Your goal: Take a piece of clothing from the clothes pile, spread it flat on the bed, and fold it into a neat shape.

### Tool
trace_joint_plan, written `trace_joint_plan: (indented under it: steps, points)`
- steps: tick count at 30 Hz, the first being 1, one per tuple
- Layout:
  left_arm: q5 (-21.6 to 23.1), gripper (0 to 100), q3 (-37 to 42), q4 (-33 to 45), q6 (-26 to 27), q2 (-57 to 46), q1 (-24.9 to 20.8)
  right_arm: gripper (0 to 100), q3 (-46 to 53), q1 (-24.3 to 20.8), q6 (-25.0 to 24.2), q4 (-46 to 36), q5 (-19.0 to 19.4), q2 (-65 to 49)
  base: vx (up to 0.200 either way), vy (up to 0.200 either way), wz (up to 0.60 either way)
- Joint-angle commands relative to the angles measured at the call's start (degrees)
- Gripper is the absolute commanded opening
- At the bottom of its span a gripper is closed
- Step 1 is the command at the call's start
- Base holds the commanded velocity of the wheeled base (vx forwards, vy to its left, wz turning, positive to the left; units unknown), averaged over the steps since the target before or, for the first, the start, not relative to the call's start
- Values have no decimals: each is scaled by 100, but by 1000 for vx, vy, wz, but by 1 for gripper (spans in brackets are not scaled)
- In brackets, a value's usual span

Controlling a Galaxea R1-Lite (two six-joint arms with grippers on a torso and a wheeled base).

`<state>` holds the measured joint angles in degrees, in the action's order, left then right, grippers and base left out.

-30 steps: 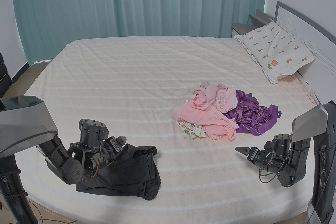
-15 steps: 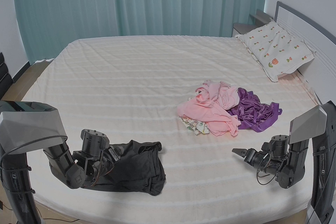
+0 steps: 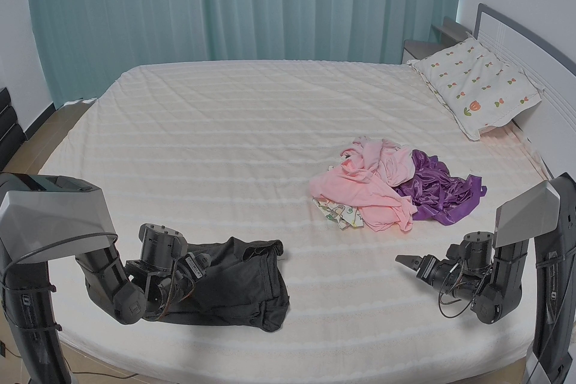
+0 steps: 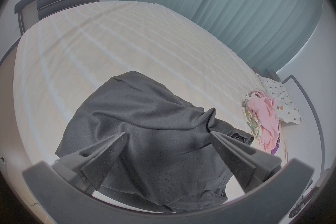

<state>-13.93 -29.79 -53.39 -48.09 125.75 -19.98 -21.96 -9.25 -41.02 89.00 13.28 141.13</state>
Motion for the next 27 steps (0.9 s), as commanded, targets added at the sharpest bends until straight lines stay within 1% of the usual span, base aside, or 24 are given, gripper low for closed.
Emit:
trace_joint_plan:
  steps: [1,9,15,17,21,23,27]
  points:
    - [-4,100,35,-4,-16,11,64,100,7,-6,-2,73,8,-33,0,200,0]
    - [-4,100,88,-4,-25,-6,179,100,42,-235,-20,73,0,-165,0,200,0]
    - [5,100,255,-75,-42,-33,284,100,-11,-305,-20,73,-9,-182,0,200,0]
    - [14,100,290,-206,-34,-41,372,100,-19,-393,-20,73,-9,-218,0,200,0]
    - [49,100,264,-233,-42,-33,451,100,-11,-586,-20,64,-9,-358,0,200,0]
    - [93,100,220,-233,-42,-24,504,100,-11,-727,-29,64,-62,-437,0,200,0]
    - [110,100,193,-233,-34,-24,662,100,-151,-1114,-108,56,-431,-499,0,200,0]
